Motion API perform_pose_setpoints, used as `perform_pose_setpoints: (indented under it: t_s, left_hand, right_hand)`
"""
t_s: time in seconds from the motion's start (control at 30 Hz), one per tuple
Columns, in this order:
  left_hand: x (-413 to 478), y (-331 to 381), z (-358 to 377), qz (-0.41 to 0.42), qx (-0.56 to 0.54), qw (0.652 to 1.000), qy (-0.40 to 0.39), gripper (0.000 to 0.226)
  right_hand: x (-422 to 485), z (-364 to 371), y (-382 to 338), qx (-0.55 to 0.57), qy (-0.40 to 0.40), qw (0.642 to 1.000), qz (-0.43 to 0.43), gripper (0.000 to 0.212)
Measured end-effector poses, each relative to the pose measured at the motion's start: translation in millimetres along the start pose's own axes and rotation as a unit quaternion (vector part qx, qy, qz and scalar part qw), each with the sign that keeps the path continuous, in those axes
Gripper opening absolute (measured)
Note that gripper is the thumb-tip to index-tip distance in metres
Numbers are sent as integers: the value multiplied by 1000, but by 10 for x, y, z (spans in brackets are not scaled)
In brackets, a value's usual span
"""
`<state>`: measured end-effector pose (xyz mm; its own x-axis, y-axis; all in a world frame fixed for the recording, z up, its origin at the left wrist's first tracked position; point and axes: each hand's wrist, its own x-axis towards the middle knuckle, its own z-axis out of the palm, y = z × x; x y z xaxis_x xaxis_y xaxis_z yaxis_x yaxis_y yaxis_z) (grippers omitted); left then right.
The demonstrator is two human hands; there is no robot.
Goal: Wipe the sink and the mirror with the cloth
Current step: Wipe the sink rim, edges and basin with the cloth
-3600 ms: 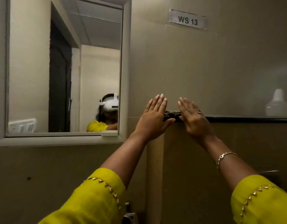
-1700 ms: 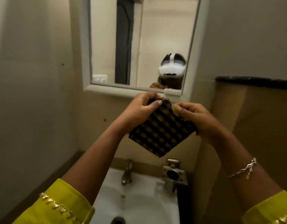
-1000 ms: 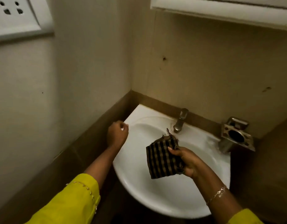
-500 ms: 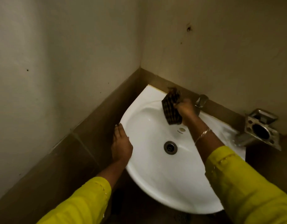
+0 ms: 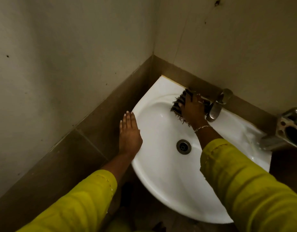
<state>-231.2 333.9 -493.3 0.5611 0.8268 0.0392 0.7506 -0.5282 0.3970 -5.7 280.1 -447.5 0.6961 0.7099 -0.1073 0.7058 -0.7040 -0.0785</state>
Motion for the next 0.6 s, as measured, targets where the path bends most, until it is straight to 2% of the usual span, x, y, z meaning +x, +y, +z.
perform_pose_setpoints:
  t_s: [0.1,0.33,0.43,0.6]
  left_hand:
    - [4,-5,0,-2,-12,1000,14,66]
    - [0,-10,-2,-5,-25,999,28,66]
    - [4,-18,9,-8,-29,999,24,65]
    - [-2,-32,33,-10,-32,999,33,62]
  right_hand:
    - [-5,154,65,-3,-23,1000,-9,67]
    - [-298,353,166,6,65,997,-50,61]
    - [-224,389,150,1,94,995,-24,56]
    - [98,291,160,20,66,997,-18,88]
